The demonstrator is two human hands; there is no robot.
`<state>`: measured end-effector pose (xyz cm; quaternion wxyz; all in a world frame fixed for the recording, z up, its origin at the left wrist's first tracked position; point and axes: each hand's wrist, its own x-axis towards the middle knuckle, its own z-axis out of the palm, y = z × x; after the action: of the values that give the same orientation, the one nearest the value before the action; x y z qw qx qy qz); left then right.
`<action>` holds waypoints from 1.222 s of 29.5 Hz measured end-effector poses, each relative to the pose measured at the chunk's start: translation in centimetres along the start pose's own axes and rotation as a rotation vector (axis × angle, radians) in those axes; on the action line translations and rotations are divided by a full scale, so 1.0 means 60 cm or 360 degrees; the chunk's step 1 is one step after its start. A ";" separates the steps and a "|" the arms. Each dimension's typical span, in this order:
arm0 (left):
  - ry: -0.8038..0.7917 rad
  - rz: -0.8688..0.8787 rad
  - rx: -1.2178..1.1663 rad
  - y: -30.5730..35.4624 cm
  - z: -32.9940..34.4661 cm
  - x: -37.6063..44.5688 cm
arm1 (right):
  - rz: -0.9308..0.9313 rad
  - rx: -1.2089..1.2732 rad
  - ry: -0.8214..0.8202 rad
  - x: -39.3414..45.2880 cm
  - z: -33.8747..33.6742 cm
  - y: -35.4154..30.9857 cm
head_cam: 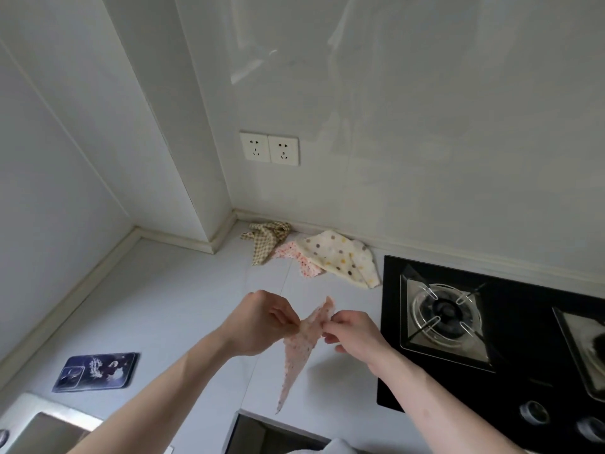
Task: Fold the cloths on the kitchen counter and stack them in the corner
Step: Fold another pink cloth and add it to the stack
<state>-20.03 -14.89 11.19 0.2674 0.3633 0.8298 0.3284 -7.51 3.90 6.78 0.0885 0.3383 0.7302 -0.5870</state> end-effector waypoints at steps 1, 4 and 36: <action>0.0025 -0.0021 -0.0023 -0.003 0.000 -0.002 | 0.0003 0.0022 0.0013 0.000 -0.003 0.003; 0.0124 -0.0090 -0.0068 -0.016 -0.001 -0.005 | -0.0032 0.0035 0.0100 0.000 -0.020 0.014; 0.0118 -0.0456 0.0027 -0.117 0.082 0.019 | -0.0245 -0.0653 0.0271 0.034 -0.072 0.102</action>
<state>-20.34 -15.92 2.62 0.2778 0.2311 0.8852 0.2929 -4.22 9.16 2.11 0.0486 0.3049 0.8626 -0.4007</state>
